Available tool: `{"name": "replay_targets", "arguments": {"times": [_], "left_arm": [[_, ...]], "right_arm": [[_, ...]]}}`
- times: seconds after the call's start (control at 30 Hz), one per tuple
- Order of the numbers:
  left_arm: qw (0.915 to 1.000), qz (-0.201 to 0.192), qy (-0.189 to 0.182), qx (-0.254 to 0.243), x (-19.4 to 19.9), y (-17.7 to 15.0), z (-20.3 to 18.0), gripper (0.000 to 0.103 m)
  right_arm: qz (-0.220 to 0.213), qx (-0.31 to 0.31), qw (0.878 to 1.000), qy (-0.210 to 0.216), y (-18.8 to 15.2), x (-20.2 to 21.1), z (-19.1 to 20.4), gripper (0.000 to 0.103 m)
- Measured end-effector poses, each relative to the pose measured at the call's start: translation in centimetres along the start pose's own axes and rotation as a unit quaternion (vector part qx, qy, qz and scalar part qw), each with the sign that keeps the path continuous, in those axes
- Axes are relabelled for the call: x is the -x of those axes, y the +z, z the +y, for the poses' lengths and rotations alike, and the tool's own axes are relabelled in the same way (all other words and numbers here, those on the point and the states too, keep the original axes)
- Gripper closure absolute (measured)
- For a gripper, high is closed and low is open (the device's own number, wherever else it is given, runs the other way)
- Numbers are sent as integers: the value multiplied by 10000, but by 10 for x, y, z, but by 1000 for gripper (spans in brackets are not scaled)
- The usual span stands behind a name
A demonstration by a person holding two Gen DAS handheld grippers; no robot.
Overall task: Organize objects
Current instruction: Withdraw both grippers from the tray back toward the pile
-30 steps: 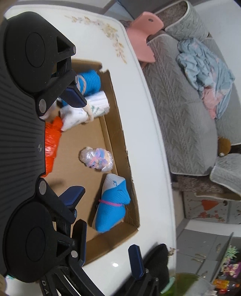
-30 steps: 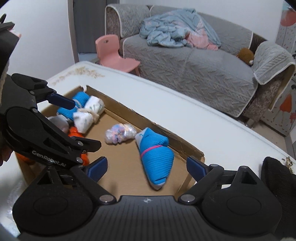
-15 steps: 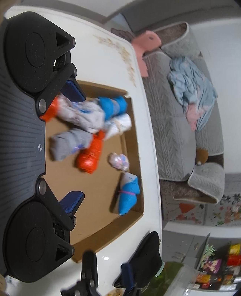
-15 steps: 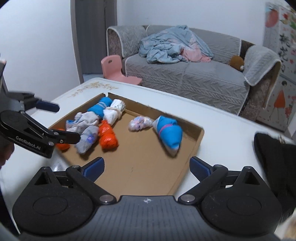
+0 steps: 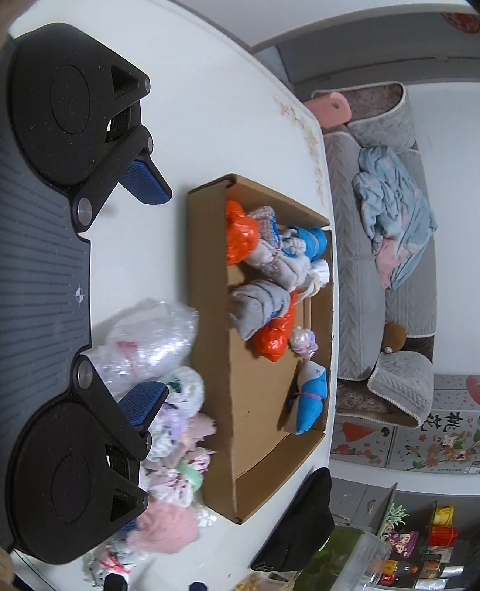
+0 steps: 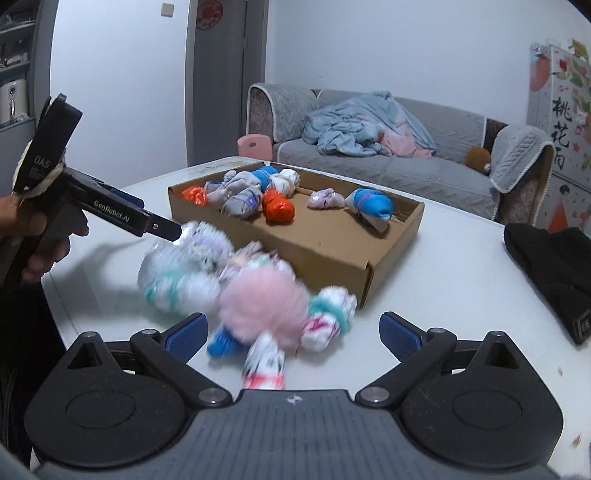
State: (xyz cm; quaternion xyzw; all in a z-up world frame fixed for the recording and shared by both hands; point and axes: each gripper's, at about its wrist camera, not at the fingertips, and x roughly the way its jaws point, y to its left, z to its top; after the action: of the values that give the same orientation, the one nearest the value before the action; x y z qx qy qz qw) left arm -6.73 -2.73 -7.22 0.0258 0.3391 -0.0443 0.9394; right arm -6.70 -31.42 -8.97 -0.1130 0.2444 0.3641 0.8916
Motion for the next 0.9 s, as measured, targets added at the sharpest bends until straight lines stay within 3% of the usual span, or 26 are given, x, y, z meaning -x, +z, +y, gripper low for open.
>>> {"name": "replay_targets", "arguments": {"times": [0.33,0.5,0.67,0.9], "left_arm": [[9997,17,145,-171,0,-12,-4,1],[9981,6,594,-142,8,-9,12,1],[9987,149,442,189,13,-11,27,1],[9996,98,229,126,8,-6,7,1]], "right_arm": [[86,-64,9999,76,-17,-2,5,20],[237,-57,9996,159,-22,-6,8,34],[218,-37,9996,160,-28,-3,12,36],[296,-60,9993,205,-31,-4,14,43]]}}
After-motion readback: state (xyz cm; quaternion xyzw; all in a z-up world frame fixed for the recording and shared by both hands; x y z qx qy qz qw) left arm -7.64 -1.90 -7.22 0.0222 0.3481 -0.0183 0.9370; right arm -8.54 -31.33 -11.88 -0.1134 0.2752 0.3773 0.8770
